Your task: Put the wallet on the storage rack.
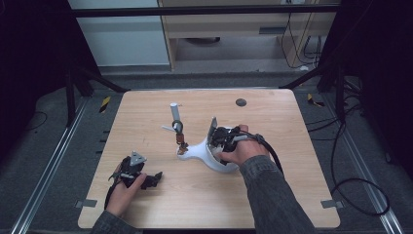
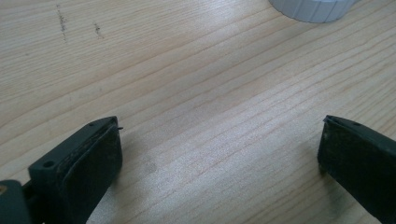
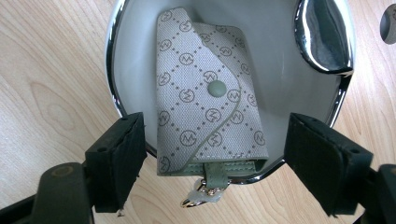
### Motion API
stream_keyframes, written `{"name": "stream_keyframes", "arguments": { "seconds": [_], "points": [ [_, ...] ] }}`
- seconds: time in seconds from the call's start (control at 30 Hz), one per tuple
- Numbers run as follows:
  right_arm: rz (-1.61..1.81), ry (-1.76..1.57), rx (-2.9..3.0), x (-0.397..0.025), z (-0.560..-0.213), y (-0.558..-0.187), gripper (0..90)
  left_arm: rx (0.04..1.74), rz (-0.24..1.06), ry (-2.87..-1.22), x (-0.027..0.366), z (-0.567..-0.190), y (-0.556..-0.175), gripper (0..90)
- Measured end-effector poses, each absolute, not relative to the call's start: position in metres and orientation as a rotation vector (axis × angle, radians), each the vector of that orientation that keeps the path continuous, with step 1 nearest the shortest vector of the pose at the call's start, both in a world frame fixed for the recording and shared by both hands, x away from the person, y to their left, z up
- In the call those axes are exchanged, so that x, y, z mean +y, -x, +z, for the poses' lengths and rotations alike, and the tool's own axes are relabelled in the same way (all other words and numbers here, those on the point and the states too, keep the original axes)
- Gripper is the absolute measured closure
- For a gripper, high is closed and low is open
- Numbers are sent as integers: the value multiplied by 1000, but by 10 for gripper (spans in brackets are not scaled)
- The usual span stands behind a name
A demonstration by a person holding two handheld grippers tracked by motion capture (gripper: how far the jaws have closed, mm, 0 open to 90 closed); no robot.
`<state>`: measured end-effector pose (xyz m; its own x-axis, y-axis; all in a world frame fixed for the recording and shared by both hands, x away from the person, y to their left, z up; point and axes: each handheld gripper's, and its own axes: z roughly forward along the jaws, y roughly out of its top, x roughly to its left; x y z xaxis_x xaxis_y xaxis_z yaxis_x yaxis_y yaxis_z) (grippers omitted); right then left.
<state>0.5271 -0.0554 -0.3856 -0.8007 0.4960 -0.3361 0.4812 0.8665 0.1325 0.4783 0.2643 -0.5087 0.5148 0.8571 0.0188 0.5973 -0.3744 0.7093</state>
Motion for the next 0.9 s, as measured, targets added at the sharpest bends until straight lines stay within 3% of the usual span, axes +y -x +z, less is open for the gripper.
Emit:
{"name": "stream_keyframes", "arguments": {
  "seconds": [0.9],
  "points": [
    [225, -810, 2632, -70, -377, -520, 135, 1176, 517, -2103, 264, -509, -479, 0]
  ]
}}
